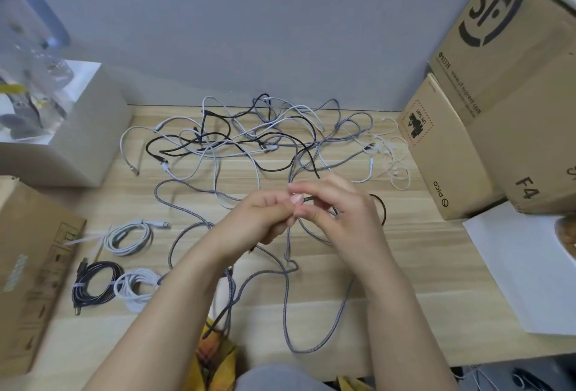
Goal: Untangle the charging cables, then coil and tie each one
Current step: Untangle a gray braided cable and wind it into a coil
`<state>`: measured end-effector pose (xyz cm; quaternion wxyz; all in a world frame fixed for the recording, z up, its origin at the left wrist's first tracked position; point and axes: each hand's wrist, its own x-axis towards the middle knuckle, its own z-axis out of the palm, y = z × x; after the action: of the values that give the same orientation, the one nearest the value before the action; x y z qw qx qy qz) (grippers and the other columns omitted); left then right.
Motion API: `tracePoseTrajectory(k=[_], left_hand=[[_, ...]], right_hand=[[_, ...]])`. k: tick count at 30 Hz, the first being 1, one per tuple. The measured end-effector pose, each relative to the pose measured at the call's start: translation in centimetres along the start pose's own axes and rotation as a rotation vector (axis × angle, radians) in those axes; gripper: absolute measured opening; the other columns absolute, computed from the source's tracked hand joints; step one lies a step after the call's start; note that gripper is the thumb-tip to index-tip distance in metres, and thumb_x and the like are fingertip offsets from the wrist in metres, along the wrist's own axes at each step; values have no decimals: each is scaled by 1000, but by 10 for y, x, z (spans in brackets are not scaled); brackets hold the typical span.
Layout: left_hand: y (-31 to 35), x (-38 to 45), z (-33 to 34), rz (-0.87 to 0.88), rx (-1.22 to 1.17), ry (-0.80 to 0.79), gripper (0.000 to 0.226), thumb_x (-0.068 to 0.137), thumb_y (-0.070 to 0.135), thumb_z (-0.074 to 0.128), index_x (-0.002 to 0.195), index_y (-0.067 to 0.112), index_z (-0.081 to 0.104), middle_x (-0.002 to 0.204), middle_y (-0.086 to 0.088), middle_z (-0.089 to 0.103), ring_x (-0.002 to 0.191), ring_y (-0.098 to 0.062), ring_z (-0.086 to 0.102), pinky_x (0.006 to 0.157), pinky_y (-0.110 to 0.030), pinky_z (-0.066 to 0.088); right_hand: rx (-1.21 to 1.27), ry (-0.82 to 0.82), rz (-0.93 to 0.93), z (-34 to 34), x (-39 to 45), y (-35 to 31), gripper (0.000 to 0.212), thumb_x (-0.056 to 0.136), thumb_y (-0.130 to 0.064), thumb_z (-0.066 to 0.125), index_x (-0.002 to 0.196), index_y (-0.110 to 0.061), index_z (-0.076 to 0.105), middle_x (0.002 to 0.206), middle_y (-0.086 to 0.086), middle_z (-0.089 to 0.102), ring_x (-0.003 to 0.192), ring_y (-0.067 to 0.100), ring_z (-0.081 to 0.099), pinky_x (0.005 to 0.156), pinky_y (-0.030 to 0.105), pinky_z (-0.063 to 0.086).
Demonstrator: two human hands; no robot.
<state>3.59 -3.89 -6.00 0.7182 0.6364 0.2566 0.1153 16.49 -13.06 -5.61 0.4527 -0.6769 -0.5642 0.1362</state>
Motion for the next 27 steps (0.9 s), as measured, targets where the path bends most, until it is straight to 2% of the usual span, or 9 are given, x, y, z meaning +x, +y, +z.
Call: tracePoseTrajectory(k=[3,6,9,12,14,19,22,25,27], left_hand=[[1,-1,0,-23,-67,-48,35,87,38,46,58,18,47,48,9,23,45,-8,16,45,-19,15],[2,-2,3,-53,-45,-43,39,85,42,45,52,22,42,50,8,24,46,-9,19,45,-17,20],[9,-3,16,-86,-332,-125,38,87,38,44,52,24,38,48,9,20,44,-9,12,42,-18,19],[20,2,25,-47,-655,-132,31,92,34,41,67,17,47,49,8,9,42,-9,6,39,-17,19],[21,6,27,-9,-787,-59,31,88,31,37,84,10,60,49,7,7,41,-9,5,38,-17,18],[13,12,24,11,-820,135,36,97,25,33,121,5,49,35,9,26,31,-3,22,40,-16,27],[9,13,23,13,-793,184,33,99,21,32,127,7,44,36,6,33,30,-5,26,41,-16,29],[7,11,21,13,-774,182,31,98,15,34,126,8,45,60,-2,67,44,-8,55,47,-18,45],[4,11,20,40,-815,154,27,97,10,34,120,8,48,92,-11,73,77,-17,71,72,-24,56]], right_hand=[[117,163,33,-4,-1,3,12,76,-16,71,84,-23,73,72,-18,55,66,-1,51,64,10,37],[203,324,120,-11,2,3,15,75,-17,70,75,-32,67,69,-19,57,61,0,48,60,14,39],[239,377,214,-4,3,6,13,79,-24,64,74,-37,62,68,-8,58,61,3,46,61,23,40],[262,122,358,14,-1,12,16,85,-40,51,78,-38,65,73,9,64,70,14,52,69,39,47],[246,-93,418,24,-7,12,21,83,-38,44,84,-44,65,78,21,61,69,21,50,72,45,49],[142,-372,493,28,-12,2,16,93,-16,46,82,-23,56,66,-2,50,62,13,43,66,31,38],[78,-443,508,25,-11,-4,25,96,-20,45,74,-33,47,70,0,53,65,16,47,67,31,39],[29,-507,506,24,-12,-6,25,96,-22,45,73,-30,42,71,5,50,67,19,48,64,31,37],[-3,-540,488,23,-13,-6,16,96,-21,45,80,-20,46,73,5,48,73,22,49,66,32,37]])
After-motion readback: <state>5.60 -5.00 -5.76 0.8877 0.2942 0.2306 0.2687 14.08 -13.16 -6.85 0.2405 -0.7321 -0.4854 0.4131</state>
